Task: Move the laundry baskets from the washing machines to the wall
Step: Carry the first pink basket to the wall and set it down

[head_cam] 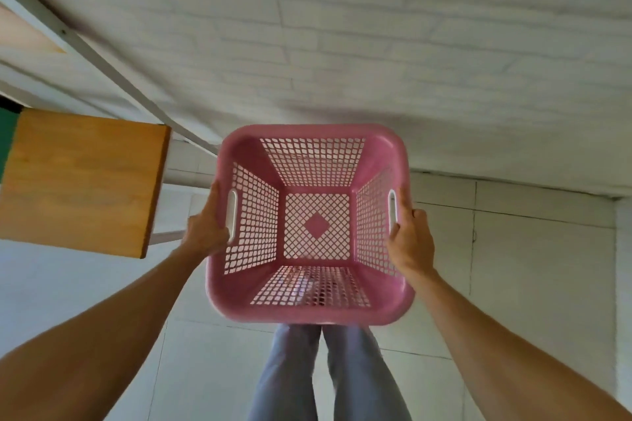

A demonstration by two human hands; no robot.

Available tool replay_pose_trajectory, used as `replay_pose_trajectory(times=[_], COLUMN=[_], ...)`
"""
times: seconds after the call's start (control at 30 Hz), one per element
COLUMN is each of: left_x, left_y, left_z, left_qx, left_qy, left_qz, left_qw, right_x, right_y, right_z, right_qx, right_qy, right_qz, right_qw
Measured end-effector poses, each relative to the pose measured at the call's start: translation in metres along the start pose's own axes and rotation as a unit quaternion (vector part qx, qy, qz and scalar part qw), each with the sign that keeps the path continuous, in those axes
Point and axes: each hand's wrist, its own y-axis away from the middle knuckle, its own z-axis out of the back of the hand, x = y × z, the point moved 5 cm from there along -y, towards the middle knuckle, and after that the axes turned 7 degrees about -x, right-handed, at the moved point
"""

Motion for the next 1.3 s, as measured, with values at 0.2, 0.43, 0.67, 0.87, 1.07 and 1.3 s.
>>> replay_pose_trajectory(times=[0.2,0.43,0.67,0.87,1.07,1.3], left_x=[0.016,0.040,0.026,-0.047,-0.122,-0.242], left_y=[-0.069,-0.107,-0.105,-0.041,0.034,0.136], left_z=[-0.048,-0.081,-0.095,-0.090,-0.085,-0.081], left_qx=[-0.033,-0.113,-0.068,-0.018,0.039,0.133], left_qy=[-0.012,0.016,-0.011,0.050,0.027,-0.056], left_qz=[-0.002,0.039,0.051,0.033,-0.091,-0.261], left_qw=[0.999,0.993,0.996,0.998,0.995,0.954], right_x=[-0.033,-0.038,-0.034,-0.001,0.014,-0.027], right_y=[-0.033,-0.057,-0.034,0.015,0.073,0.123], right_z=[-0.088,-0.131,-0.122,-0.057,0.021,0.112], right_qx=[0.022,0.013,0.060,0.063,0.050,-0.020], right_qy=[-0.014,-0.039,-0.023,-0.008,-0.058,-0.089], right_qz=[-0.015,-0.011,-0.077,-0.149,-0.200,-0.215], right_qw=[1.000,0.999,0.995,0.987,0.977,0.972])
